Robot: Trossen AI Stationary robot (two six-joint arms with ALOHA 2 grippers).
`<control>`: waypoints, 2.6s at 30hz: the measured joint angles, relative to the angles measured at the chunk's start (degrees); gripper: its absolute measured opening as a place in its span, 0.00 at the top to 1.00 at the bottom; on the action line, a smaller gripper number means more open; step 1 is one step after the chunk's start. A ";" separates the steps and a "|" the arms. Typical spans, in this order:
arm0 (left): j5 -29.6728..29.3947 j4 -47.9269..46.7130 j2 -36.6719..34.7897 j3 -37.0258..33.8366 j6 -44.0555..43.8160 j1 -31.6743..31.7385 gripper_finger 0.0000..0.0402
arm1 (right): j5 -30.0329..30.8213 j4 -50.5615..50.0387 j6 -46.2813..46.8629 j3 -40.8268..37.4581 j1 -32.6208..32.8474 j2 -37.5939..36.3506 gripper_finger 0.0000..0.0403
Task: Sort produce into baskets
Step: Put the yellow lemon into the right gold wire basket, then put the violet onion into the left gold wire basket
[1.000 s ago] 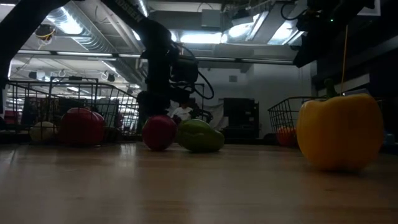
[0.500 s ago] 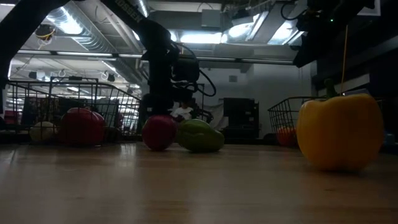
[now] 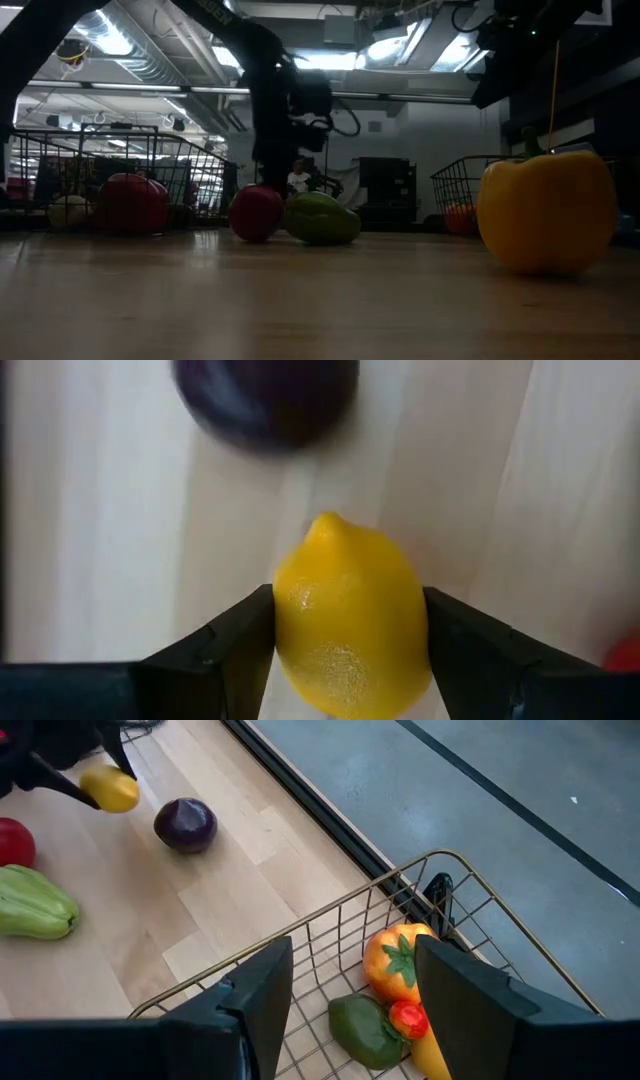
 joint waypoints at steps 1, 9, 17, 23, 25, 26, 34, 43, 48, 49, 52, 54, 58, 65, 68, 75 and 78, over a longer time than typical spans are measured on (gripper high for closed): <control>0.00 0.00 0.00 1.19 -0.13 -0.22 0.44 | 0.00 0.00 0.00 0.00 0.00 0.00 0.48; 0.00 6.08 -0.07 9.10 -2.27 -2.31 0.44 | 0.00 0.00 0.00 0.00 0.00 0.00 0.48; 3.84 23.59 -0.09 11.77 -9.38 -6.30 0.44 | -0.02 0.00 0.00 0.00 0.02 0.00 0.48; 4.09 37.93 -0.04 11.76 -10.41 -9.50 0.44 | -0.02 0.00 0.00 0.00 0.02 0.00 0.48; 4.07 41.89 -0.02 11.72 -11.18 -10.45 0.44 | -0.02 0.00 0.00 0.00 0.00 0.00 0.48; 4.07 44.01 -0.02 11.71 -11.44 -10.90 0.44 | 0.00 0.00 0.00 0.00 0.00 0.00 0.48; 4.04 61.67 4.24 11.71 -12.80 -14.11 0.44 | 0.00 0.13 0.00 0.00 0.00 0.00 0.48; 3.91 79.91 14.85 11.69 -12.32 -14.19 0.44 | -0.01 0.23 0.00 0.00 0.01 0.00 0.48; 3.87 83.98 19.69 11.69 -12.11 -13.27 0.44 | 0.00 0.24 0.00 0.00 0.00 0.00 0.48; 3.87 84.02 20.28 11.69 -12.13 -13.15 0.44 | 0.00 0.24 0.00 0.00 0.01 0.00 0.48; 3.82 84.01 21.50 11.69 -12.11 -12.77 0.44 | 0.00 0.24 0.00 0.00 0.00 0.00 0.48; 3.17 83.08 21.66 11.69 -12.16 -12.68 0.44 | 0.00 0.24 0.00 0.00 0.02 0.00 0.48; 0.39 82.77 21.66 11.69 -11.96 -12.68 0.43 | 0.00 0.24 0.00 0.00 0.00 0.00 0.48; -0.97 81.63 21.64 11.69 -15.79 -12.68 0.31 | 0.00 0.24 0.00 0.00 0.02 0.00 0.48; -1.03 81.89 21.64 11.69 -16.63 -12.64 0.27 | 0.00 0.24 0.00 0.00 0.02 0.00 0.48; -1.03 81.94 21.64 11.69 -16.68 -12.64 0.26 | 0.00 0.24 -0.01 0.00 0.02 0.00 0.48; -1.03 81.92 21.64 11.69 -16.69 -12.64 0.26 | 0.00 0.24 0.00 0.00 0.00 0.00 0.48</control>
